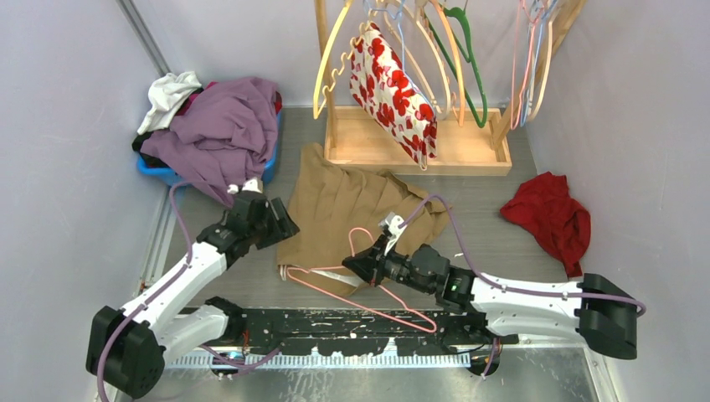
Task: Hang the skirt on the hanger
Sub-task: Hang the skirt on the hanger.
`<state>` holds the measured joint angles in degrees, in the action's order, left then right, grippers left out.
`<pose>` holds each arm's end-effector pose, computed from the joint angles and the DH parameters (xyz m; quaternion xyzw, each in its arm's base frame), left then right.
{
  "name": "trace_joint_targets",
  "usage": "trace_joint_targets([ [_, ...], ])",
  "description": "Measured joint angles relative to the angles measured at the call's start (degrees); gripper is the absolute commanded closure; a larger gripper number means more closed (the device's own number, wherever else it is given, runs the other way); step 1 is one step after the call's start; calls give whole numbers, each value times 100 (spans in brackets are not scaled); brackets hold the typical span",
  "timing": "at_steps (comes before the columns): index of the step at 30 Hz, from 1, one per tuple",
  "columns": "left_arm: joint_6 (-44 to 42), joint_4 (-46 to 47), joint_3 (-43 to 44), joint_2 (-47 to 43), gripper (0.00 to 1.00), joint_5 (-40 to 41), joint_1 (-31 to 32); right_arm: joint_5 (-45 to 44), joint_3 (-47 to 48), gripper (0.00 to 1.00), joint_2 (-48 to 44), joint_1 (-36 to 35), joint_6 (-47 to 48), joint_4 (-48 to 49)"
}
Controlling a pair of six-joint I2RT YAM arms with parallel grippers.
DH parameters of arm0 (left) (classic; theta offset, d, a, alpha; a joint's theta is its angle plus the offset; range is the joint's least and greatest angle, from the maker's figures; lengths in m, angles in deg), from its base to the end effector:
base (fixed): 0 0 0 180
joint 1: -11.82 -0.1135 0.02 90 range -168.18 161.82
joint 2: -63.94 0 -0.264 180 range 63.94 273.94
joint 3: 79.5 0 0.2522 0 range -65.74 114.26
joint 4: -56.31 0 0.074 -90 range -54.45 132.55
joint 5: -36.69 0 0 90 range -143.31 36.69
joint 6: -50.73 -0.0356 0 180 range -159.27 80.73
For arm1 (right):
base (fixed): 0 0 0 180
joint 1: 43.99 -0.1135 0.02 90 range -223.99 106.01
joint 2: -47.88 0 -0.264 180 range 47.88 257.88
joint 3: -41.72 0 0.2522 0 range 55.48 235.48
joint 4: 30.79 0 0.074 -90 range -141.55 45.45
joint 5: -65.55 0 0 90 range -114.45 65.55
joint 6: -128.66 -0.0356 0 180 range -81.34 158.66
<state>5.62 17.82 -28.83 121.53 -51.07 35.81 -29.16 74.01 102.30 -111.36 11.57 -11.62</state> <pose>0.1886 -0.0824 0.2280 -0.1751 0.9084 -0.1996 0.3230 0.0833 0.1921 0.2276 -0.2229 0.6900 0.4848 0.4891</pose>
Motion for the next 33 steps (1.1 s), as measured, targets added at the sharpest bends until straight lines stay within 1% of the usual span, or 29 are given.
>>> trace_joint_targets([
  [3, 188, -205, -422, -236, 44, -57, 105, -98, -28, 98, -380, 0, -22, -573],
  [5, 352, -514, -669, -463, 57, 0, 358, -184, -101, 98, -737, 0, -55, -872],
  [6, 459, -680, -739, -588, 62, 39, 538, -219, -142, 98, -883, 0, -79, -949],
  [7, 557, -809, -769, -702, 64, 92, 710, -247, -168, 99, -970, 0, -96, -999],
  [10, 780, -1032, -767, -887, 66, 313, 1290, -391, -219, 99, -1038, 0, -155, -1123],
  [13, 1032, -1292, -765, -866, 66, 590, 1794, -503, -251, 99, -942, 0, -175, -1198],
  [17, 1325, -1681, -745, -866, 66, 1056, 2369, -586, -260, 99, -745, 0, -219, -1117],
  [19, 1453, -1853, -715, -857, 66, 1268, 2549, -619, -267, 99, -693, 0, -238, -1029],
  [23, 1606, -2124, -643, -752, 66, 1609, 2734, -662, -302, 99, -678, 0, -278, -962],
  [27, 1641, -2138, -627, -498, 66, 1790, 2769, -686, -337, 99, -678, 11, -304, -933],
  [28, 1644, -2122, -627, -428, 67, 1816, 2769, -693, -337, 99, -678, 13, -304, -931],
  [32, 1622, -1956, -627, -144, 77, 1880, 2769, -706, -343, 99, -682, 39, -308, -931],
  [33, 1617, -1895, -627, -107, 78, 1886, 2769, -710, -348, 99, -684, 48, -310, -931],
])
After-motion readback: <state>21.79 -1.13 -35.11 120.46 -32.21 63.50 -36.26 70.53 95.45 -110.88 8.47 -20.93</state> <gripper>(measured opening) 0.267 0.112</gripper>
